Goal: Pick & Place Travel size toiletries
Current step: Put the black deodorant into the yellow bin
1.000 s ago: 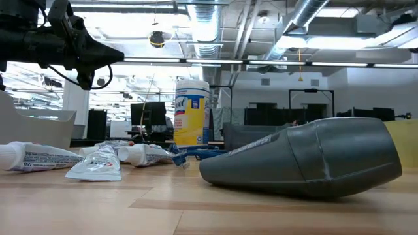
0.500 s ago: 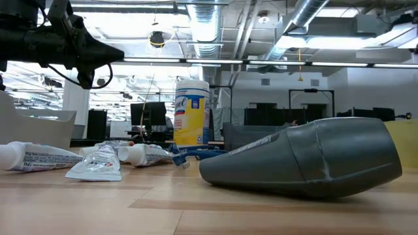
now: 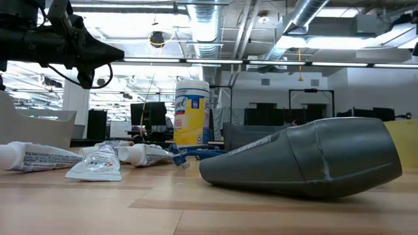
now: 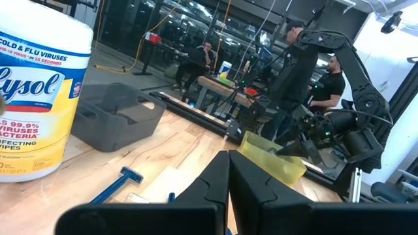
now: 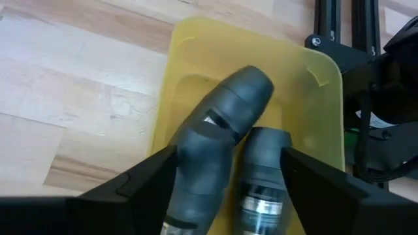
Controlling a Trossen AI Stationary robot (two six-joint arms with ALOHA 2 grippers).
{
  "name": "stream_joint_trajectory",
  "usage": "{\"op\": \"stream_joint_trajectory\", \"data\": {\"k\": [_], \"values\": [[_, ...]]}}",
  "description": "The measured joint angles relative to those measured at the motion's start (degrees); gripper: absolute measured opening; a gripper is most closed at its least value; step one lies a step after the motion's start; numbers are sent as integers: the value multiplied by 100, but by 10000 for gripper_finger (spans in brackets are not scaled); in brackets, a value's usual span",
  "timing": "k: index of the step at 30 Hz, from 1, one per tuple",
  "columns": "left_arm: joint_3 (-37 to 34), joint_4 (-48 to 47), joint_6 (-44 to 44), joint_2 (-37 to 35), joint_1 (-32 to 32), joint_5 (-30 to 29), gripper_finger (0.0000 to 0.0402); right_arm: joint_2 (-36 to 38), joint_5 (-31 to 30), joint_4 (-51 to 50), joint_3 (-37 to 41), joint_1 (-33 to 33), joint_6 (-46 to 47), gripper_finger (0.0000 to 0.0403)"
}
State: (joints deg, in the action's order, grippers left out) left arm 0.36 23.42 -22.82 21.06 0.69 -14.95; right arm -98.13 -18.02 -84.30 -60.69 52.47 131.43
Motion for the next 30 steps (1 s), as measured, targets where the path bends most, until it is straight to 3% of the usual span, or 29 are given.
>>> {"op": "stream_joint_trajectory", "data": {"k": [5,10,14,19,22,30], "values": [[0,23,1,0,-2,0,0,0,-68,-538,-361,-92,-144,269],[0,29,1,0,-2,1,0,0,-502,-405,-1168,-597,-1390,270],[0,28,0,-1,-2,0,0,-56,-704,437,-1667,-1205,-2921,270],[0,31,-1,-2,-2,1,0,-52,-780,1971,-1762,-1876,-4428,270],[0,31,1,-2,0,1,0,-58,-774,2541,-1759,-2164,-4861,270],[0,63,1,-2,-2,1,0,-61,-737,2811,-1757,-2379,-5040,270]]}}
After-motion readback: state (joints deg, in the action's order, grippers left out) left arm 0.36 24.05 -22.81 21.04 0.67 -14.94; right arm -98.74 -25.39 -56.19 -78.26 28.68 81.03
